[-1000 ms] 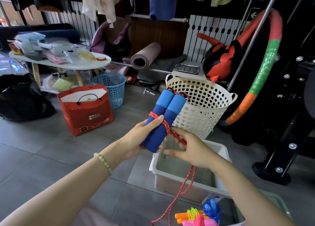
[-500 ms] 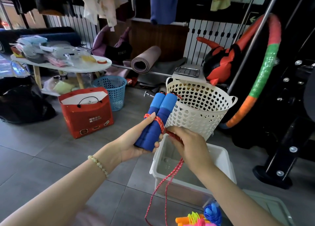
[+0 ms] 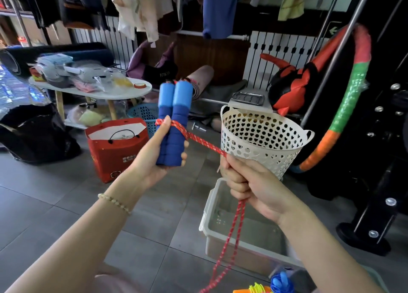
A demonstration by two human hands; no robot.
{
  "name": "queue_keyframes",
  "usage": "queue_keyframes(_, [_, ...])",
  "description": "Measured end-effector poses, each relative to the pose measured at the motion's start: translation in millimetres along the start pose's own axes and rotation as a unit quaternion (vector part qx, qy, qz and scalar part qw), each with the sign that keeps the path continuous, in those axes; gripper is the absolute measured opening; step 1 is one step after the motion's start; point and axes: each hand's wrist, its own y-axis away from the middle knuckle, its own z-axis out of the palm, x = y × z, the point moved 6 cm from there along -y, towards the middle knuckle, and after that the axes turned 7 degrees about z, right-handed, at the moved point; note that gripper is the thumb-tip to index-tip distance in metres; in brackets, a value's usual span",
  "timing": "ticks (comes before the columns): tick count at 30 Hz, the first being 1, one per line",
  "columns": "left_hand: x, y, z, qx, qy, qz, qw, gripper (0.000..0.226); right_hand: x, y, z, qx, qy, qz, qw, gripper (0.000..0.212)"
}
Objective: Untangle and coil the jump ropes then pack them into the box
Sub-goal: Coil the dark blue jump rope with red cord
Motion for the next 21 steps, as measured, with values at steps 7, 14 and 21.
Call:
queue_keyframes(7, [-39.9, 3.4, -23.2, 0.057, -0.137, -0.087, 0.985, 0.031, 36.1, -10.1, -29.2, 0.087, 0.259, 0.081, 0.958, 0.021])
queue_keyframes(14, [-67.0, 5.5, -20.7, 0.027, -0.175, -0.159, 0.971, 0.037, 49.8, -12.7, -29.5, 0.203, 0.587, 0.003, 0.784, 0.032])
queue_keyframes(21, [-61.9, 12.2, -17.2, -0.062, -0.345, -0.173, 0.92, 0.038, 16.1, -1.8, -15.2, 0.176, 0.697, -0.237, 0.654, 0.034])
